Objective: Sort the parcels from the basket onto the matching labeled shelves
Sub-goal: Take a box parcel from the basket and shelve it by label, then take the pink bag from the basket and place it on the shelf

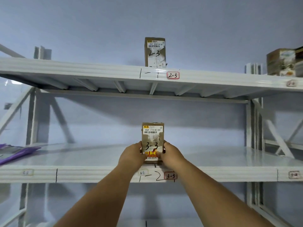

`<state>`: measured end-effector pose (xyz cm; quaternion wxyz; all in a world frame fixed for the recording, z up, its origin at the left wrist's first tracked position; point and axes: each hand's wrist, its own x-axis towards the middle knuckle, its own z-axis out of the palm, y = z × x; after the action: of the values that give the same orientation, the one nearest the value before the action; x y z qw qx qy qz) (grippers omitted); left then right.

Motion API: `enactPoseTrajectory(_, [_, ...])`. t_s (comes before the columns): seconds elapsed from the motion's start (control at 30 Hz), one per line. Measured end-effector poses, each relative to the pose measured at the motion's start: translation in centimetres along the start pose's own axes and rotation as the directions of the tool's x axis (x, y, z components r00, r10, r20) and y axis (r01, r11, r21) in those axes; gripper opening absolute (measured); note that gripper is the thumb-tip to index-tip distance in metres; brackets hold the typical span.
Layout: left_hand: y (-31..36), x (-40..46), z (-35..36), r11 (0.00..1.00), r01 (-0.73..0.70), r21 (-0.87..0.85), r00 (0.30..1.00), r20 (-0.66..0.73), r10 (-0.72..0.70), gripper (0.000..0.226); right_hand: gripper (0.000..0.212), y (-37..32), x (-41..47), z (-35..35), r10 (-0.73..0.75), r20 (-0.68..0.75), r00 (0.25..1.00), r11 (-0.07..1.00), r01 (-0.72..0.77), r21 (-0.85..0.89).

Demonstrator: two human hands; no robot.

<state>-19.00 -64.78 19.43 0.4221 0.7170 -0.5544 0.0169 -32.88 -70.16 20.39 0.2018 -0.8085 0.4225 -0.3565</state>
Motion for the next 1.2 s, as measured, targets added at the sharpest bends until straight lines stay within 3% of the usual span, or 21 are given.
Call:
enactPoseTrajectory(0.23, [-1.2,1.1,1.5,0.997,0.022,0.076,1.000,0.001,-0.023,0.046,0.038,0.9,1.6,1.1,0.052,-0.030,0.998,0.997,-0.054,-0.059])
enactPoseTrajectory(0.37, [-1.4,0.9,0.5,0.996,0.084,0.015,0.996,0.002,-0.084,0.075,0.096,-0.1,0.9,0.4,0.088,-0.111,0.990,0.995,-0.081,0.058])
enactPoseTrajectory(0.4, [-1.6,0.7,-0.1,0.996,0.086,0.006,0.996,-0.005,-0.086,0.078,0.102,-0.5,0.5,0.1,0.063,-0.166,0.984,0.995,-0.050,0.084])
enactPoseTrajectory(0.5, [-2.5,-0.3,-2.6,0.997,0.081,0.006,0.995,-0.060,-0.081,0.068,0.084,-1.8,-0.7,-0.4,-0.161,-0.324,0.932,0.987,0.144,-0.076])
enactPoseTrajectory(0.6, [-4.3,-1.8,-6.1,0.995,0.090,0.047,0.988,-0.131,-0.083,0.054,0.052,-4.1,-2.1,0.6,-0.444,-0.358,0.821,0.894,0.381,-0.235])
enactPoseTrajectory(0.7, [-7.8,-4.0,-10.1,0.980,0.141,0.144,0.971,-0.213,-0.108,0.046,0.039,-7.6,-2.7,4.5,-0.616,-0.169,0.769,0.782,0.571,-0.249])
enactPoseTrajectory(0.77, [-10.7,-6.1,-13.1,0.946,0.207,0.250,0.955,-0.261,-0.141,0.046,0.039,-10.1,-3.0,8.3,-0.647,-0.009,0.762,0.746,0.632,-0.209])
enactPoseTrajectory(0.83, [-13.9,-9.3,-16.6,0.887,0.287,0.361,0.936,-0.300,-0.181,0.047,0.042,-13.0,-3.7,12.6,-0.658,0.144,0.739,0.718,0.673,-0.178])
enactPoseTrajectory(0.97, [-19.8,-17.9,-24.5,0.714,0.482,0.507,0.866,-0.402,-0.299,0.044,0.045,-19.3,-6.7,21.0,-0.717,0.347,0.605,0.573,0.795,-0.200])
enactPoseTrajectory(1.2, [-25.8,-34.4,-36.5,0.201,0.831,0.519,0.530,-0.627,-0.571,0.058,0.053,-30.7,-15.0,32.2,-0.784,0.499,0.368,0.445,0.895,0.038])
